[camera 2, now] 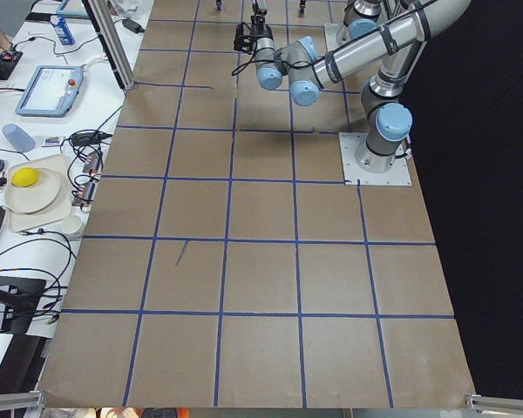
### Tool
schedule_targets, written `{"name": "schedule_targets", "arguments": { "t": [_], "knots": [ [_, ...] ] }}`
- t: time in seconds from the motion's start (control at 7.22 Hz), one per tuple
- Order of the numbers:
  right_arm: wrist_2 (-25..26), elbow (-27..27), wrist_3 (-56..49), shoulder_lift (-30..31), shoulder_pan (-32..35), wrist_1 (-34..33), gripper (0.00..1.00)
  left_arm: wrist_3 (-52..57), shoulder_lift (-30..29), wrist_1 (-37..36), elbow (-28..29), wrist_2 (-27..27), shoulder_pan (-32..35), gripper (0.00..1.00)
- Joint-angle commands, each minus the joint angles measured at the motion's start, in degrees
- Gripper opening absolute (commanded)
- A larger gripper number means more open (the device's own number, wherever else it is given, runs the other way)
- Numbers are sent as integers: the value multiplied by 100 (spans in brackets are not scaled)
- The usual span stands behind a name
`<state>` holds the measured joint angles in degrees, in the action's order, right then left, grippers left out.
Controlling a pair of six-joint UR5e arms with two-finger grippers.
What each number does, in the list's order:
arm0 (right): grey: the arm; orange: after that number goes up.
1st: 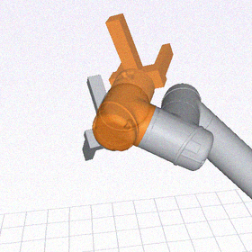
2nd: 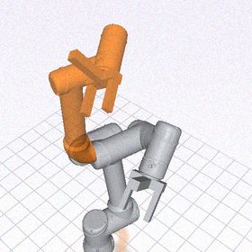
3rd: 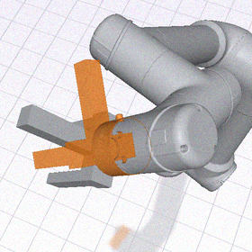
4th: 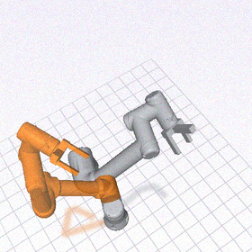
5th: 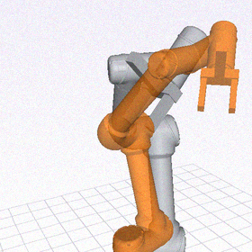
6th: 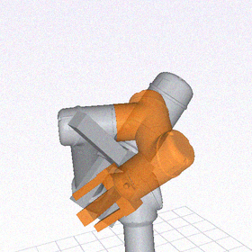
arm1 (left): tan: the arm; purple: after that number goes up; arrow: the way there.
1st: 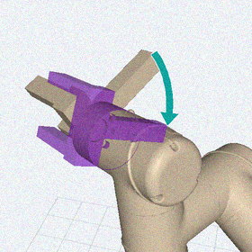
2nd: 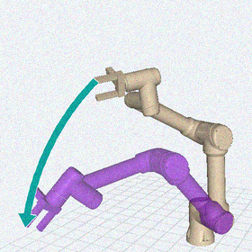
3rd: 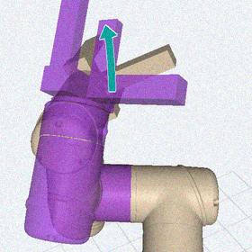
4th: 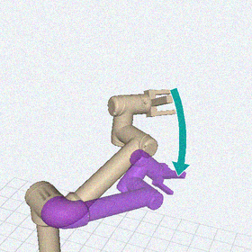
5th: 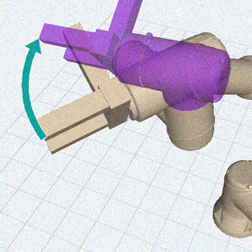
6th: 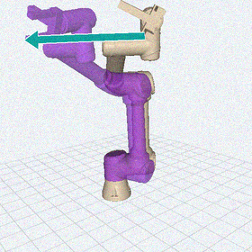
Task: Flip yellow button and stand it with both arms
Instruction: 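Close the right gripper on the yellow cap held by the left gripper, then open the left gripper and pull it back while the right gripper holds the button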
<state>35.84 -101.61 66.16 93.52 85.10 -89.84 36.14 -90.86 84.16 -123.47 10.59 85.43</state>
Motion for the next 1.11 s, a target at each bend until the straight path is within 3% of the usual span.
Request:
{"name": "schedule_targets", "arguments": {
  "t": [0.0, 0.14, 0.28, 0.42, 0.69, 0.83, 0.97],
  "knots": [
    [46, 36, -120, 17, -413, -7, 12, -176, -2, -144, 251, -379, -8, 100],
    [202, 28, -469, 17, -580, -146, 12, -569, 41, -554, 671, -1627, -17, 100],
    [978, 10, -1386, 8, -625, -191, 12, -1504, 16, -1194, 980, -2901, -8, 100],
    [1639, 10, -2135, -9, -626, -191, 9, -2453, 42, -1818, 1070, -3818, 0, 100],
    [2984, 10, -3707, -18, -626, -279, 9, -2779, 199, -1834, 1141, -6390, 105, 100],
    [3947, -68, -4412, -44, -652, -619, 9, -2788, 252, -1433, 1298, -8117, 149, 100],
    [4348, -156, -4567, -175, -739, -805, 9, -2797, 409, -828, 1673, -8830, 219, 100]
  ]
}}
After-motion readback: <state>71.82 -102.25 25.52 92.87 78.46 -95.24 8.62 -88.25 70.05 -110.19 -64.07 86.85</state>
